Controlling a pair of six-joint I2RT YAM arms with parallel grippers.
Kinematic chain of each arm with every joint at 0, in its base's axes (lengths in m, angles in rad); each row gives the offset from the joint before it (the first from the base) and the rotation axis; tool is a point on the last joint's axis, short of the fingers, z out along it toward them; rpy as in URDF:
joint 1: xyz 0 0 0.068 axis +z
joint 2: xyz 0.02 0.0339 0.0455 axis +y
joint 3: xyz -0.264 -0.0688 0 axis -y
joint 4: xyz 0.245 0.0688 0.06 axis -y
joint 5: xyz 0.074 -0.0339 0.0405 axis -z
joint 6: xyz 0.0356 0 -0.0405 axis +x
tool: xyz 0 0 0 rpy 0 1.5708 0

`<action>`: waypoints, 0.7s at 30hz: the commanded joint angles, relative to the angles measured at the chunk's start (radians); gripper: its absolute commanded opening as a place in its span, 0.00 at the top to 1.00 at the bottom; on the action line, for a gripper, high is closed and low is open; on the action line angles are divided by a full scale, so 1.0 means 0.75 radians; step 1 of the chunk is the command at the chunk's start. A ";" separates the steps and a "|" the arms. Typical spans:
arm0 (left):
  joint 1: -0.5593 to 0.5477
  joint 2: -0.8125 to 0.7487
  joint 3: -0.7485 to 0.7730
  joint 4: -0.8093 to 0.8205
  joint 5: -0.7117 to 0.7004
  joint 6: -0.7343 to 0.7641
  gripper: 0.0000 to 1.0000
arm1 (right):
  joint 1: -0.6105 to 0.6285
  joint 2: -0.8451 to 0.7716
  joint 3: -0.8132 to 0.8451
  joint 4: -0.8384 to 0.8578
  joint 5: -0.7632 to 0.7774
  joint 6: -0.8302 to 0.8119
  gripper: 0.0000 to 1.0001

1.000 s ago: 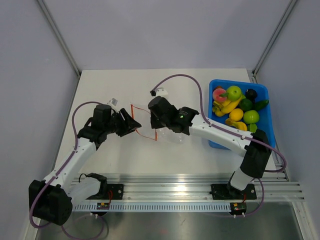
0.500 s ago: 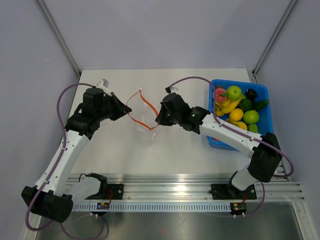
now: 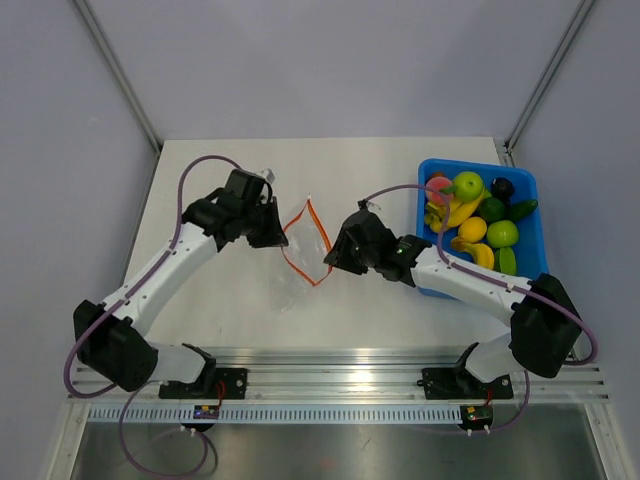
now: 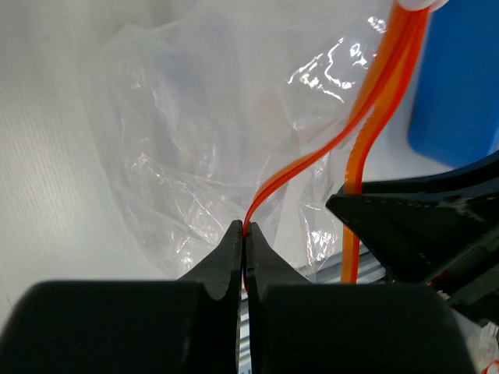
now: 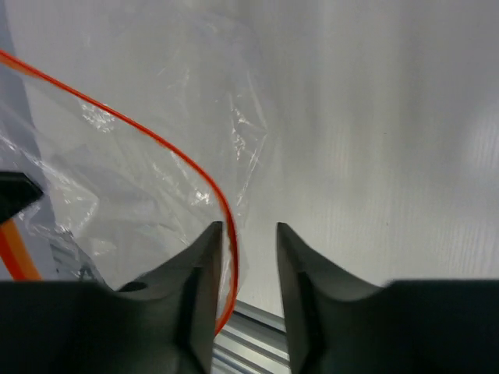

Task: Place the food in the zip-top bag and seal the zipper
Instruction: Open the zipper of the food storage bag, then pick up the fake fruit from the bin.

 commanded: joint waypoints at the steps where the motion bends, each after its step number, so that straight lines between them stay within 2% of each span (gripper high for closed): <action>1: -0.067 0.004 -0.015 0.019 -0.051 0.019 1.00 | -0.009 -0.077 0.006 -0.068 0.140 0.020 0.52; 4: -0.131 0.051 0.034 0.015 -0.104 0.023 1.00 | -0.013 -0.175 0.020 -0.182 0.283 -0.039 0.32; 5: -0.141 0.065 0.060 0.011 -0.111 0.025 1.00 | -0.015 -0.234 0.026 -0.243 0.318 -0.072 0.29; 13: -0.217 0.192 0.179 0.027 -0.133 -0.003 1.00 | -0.092 -0.510 0.086 -0.507 0.633 -0.180 0.26; 16: -0.241 0.231 0.222 0.038 -0.147 -0.016 1.00 | -0.199 -0.588 0.082 -0.595 0.678 -0.243 0.24; 21: -0.260 0.284 0.273 0.029 -0.152 -0.007 1.00 | -0.497 -0.672 0.063 -0.673 0.623 -0.405 0.23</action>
